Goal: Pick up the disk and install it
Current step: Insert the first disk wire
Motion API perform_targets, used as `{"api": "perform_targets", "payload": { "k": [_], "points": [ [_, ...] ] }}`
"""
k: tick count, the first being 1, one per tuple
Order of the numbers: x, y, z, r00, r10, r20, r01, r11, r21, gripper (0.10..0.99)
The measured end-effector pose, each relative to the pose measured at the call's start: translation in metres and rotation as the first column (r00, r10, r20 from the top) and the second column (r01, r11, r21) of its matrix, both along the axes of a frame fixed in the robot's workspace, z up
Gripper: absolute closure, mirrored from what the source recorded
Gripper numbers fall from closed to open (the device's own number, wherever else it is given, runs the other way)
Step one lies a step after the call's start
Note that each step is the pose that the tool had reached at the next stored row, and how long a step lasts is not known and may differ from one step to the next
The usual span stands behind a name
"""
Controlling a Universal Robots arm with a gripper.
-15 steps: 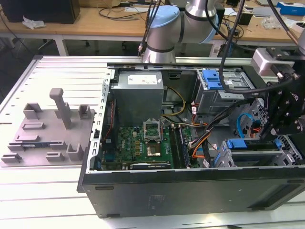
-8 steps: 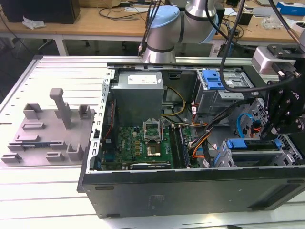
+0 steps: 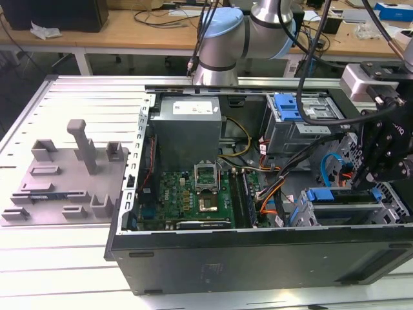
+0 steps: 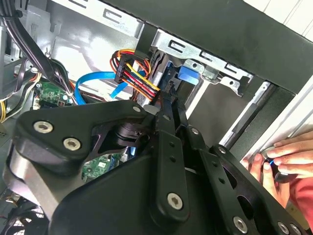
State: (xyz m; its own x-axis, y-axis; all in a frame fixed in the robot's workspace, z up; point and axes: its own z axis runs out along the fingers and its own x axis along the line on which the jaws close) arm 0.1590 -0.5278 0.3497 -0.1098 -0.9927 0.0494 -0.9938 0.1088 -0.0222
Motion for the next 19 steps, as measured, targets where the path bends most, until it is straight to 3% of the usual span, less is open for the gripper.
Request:
{"api": "perform_targets", "payload": {
  "k": [19],
  "points": [
    [0.0002, 0.0002, -0.0004, 0.9999, 0.013, -0.0003, -0.013, 0.9999, 0.0, 0.922]
  ]
}}
